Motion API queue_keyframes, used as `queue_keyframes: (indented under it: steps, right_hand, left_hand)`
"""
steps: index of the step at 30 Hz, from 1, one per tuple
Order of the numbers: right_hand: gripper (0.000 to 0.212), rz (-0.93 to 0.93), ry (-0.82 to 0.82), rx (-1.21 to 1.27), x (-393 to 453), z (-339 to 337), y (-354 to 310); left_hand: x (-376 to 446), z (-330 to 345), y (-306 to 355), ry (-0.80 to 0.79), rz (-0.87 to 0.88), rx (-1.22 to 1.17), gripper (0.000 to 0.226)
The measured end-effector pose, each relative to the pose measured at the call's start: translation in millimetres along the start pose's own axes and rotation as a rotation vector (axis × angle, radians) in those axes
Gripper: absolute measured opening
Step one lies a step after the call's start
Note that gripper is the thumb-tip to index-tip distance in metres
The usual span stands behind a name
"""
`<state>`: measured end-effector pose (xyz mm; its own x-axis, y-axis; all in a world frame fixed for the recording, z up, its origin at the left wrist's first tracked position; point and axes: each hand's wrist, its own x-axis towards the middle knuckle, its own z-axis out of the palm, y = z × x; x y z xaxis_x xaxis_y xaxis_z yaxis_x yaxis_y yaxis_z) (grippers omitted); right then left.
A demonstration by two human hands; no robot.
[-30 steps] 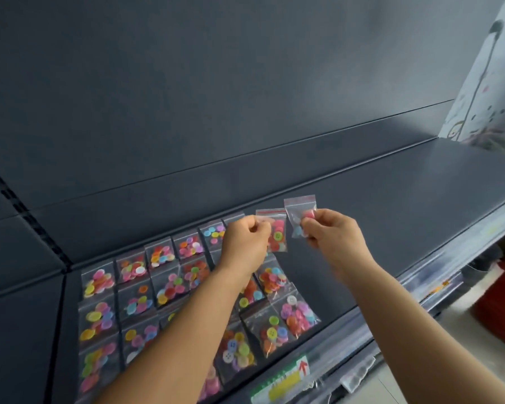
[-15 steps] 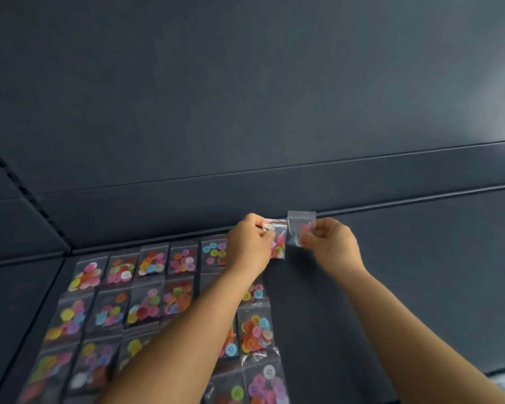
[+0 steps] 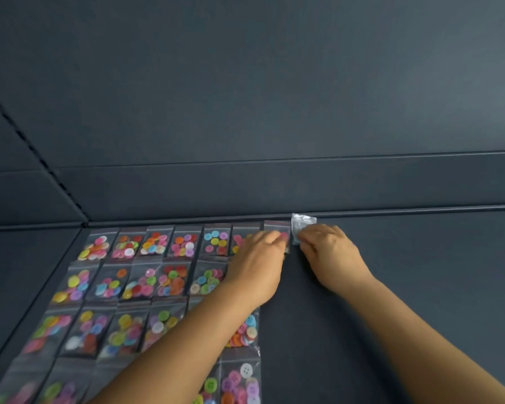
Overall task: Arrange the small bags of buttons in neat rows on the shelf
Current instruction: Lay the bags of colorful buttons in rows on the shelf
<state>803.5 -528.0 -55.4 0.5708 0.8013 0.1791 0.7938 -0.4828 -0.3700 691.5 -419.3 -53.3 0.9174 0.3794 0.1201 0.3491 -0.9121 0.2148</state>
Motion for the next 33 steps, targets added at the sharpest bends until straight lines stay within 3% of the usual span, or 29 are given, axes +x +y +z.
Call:
queue_keyframes:
  steps: [4, 7, 12, 22, 27, 33]
  right_hand:
    - [0.024, -0.087, -0.016, -0.012, -8, -3, 0]
    - [0.026, -0.085, -0.023, -0.061, -8, -5, -1]
    - [0.048, -0.061, -0.236, -0.139, -9, -1, -6]
    - [0.057, -0.036, -0.316, -0.232, -13, 0, -12]
    - [0.057, -0.03, -0.304, -0.212, -11, 1, -11]
    - [0.051, -0.044, -0.134, -0.12, -14, -7, -22]
  left_hand:
    - [-11, 6, 2, -0.092, -0.072, 0.02, 0.066]
    - [-12, 5, 4, -0.085, -0.082, 0.012, 0.064]
    - [-12, 2, 4, -0.086, -0.088, 0.026, 0.065]
    - [-12, -2, 6, -0.087, -0.067, 0.014, 0.063]
    - [-11, -6, 10, -0.091, -0.083, 0.015, 0.061]
    - [-19, -21, 11, -0.024, -0.132, 0.007, 0.057]
